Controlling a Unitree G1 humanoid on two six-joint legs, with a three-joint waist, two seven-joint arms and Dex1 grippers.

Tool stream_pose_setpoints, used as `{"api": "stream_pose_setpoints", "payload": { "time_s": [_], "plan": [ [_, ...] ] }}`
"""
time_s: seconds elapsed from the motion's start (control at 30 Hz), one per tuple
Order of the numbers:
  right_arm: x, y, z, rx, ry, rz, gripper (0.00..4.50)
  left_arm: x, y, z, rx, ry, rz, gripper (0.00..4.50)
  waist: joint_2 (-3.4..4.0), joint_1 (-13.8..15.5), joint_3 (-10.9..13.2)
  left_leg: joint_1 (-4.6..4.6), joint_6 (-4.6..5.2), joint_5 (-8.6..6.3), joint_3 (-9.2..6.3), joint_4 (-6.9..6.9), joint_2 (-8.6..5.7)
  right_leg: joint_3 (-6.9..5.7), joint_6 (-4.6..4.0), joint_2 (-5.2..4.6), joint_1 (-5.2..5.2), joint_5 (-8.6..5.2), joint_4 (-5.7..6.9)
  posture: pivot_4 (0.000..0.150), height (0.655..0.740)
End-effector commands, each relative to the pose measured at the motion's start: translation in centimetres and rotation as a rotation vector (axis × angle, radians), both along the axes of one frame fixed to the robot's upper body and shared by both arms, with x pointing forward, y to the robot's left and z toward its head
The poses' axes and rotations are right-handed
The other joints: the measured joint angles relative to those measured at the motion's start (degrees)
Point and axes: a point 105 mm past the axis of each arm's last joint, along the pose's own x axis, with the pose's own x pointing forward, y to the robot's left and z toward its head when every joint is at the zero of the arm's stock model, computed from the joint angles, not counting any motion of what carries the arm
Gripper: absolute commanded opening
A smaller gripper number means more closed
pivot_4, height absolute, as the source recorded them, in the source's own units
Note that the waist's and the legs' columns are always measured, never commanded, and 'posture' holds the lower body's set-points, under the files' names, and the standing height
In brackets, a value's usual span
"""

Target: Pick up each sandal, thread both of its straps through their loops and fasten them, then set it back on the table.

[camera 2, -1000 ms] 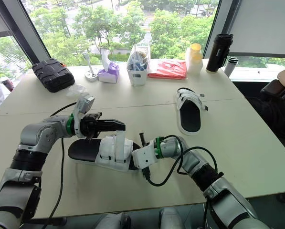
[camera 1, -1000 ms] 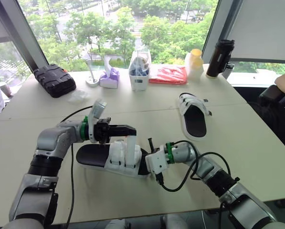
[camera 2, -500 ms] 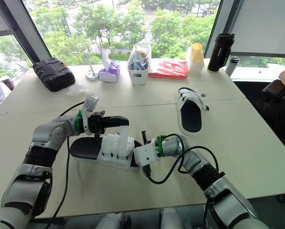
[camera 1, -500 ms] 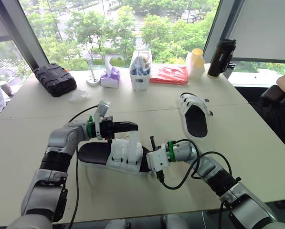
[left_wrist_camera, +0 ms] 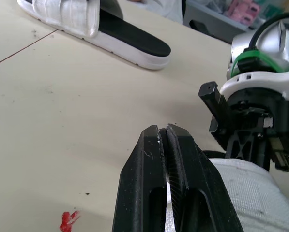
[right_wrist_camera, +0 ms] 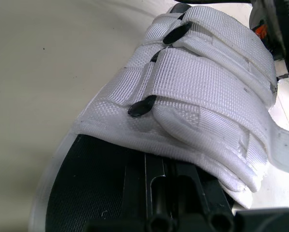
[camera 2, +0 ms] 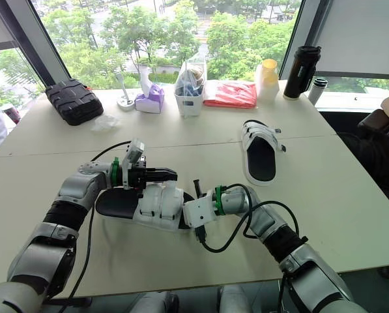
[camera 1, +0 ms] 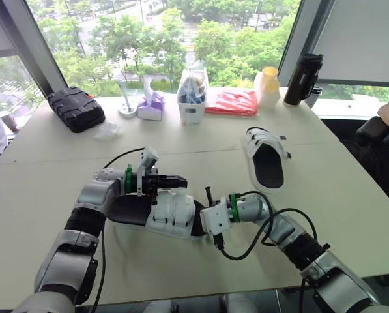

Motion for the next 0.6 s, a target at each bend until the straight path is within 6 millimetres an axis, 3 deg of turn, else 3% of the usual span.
{"api": "stream_pose_setpoints", "payload": {
  "time_s": [0.03,0.2,0.33,0.43,0.6],
  "plan": [
    [-0.6,-1.4,-3.2,-0.133,0.075,-0.022,0.00,0.0,-0.5,-1.3,0.089,-0.026,-0.020,0.01,0.00,0.02,-0.03,0.01,0.00,0.00,0.00,0.00,-0.01,0.00,0.00,-0.01,0.02,0.00,0.00,0.150,0.7400],
    [-0.7,-1.3,-3.2,-0.128,0.076,-0.024,0.00,-0.3,0.1,-3.5,0.282,-0.093,-0.071,0.01,0.03,0.01,-0.08,0.06,0.01,-0.01,0.00,0.01,-0.02,0.00,0.01,-0.03,0.07,-0.01,-0.01,0.150,0.7400],
    [-0.6,-1.2,-3.2,-0.126,0.075,-0.026,0.00,-0.3,0.5,-3.7,0.329,-0.099,-0.090,0.01,0.07,-0.04,-0.13,0.08,0.01,-0.01,0.00,0.00,-0.02,-0.01,0.02,-0.03,0.09,-0.01,-0.01,0.150,0.7400],
    [-0.6,-1.1,-3.2,-0.125,0.074,-0.026,0.00,-0.1,0.7,-3.6,0.353,-0.130,-0.097,0.93,0.09,-0.17,-0.14,0.10,0.02,-0.01,0.01,0.00,-0.02,-0.01,0.05,-0.02,0.09,-0.03,0.00,0.150,0.7400],
    [-0.5,-1.1,-3.2,-0.125,0.074,-0.025,0.00,0.2,1.1,-3.9,0.421,-0.202,-0.102,3.38,0.08,-0.24,-0.16,0.08,0.06,-0.03,0.03,-0.01,-0.01,0.00,0.08,0.00,0.06,-0.05,-0.01,0.150,0.7400]
  ]
}}
